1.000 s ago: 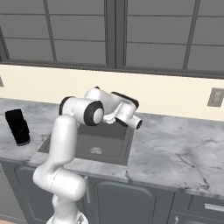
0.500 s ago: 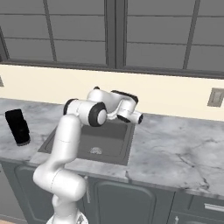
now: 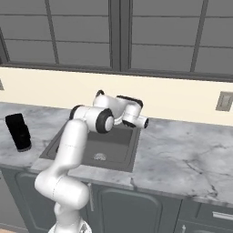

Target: Turn on the sink faucet and place the jug under the water for a few seconds to fill it up.

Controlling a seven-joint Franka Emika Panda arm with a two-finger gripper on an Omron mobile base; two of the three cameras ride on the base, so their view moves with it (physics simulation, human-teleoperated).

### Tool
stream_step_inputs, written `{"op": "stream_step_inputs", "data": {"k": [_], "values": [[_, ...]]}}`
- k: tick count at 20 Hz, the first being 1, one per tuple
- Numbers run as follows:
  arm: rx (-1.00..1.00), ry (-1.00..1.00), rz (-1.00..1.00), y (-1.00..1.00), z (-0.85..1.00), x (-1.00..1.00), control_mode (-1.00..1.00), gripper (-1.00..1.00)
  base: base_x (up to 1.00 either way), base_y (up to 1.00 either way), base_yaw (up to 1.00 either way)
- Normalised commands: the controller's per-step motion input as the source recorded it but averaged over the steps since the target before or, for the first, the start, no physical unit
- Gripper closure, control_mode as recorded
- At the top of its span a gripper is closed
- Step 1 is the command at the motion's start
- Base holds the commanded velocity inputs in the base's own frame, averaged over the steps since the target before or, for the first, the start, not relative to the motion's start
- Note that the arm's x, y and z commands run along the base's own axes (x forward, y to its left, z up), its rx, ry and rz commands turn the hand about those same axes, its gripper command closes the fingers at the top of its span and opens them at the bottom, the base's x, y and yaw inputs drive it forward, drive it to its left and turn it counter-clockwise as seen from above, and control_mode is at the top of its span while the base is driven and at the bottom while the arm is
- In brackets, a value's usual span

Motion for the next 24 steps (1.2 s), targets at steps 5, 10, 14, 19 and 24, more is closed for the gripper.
{"op": "stream_step_inputs", "data": {"k": [5,10,14,19,24], "values": [[0.0,0.01,0.0,0.05,-0.17,0.24,-1.0,-1.0,0.0,0.0,0.0],[0.0,0.01,0.0,0.08,-0.05,0.23,-1.0,-1.0,0.0,0.0,0.0],[0.0,0.01,0.0,0.13,0.0,0.16,-1.0,-1.0,0.0,0.0,0.0],[0.0,0.01,0.0,0.2,0.0,0.12,-1.0,-1.0,0.0,0.0,0.0],[0.0,0.0,0.0,0.32,0.0,0.04,-1.0,-1.0,0.0,0.0,0.0]]}}
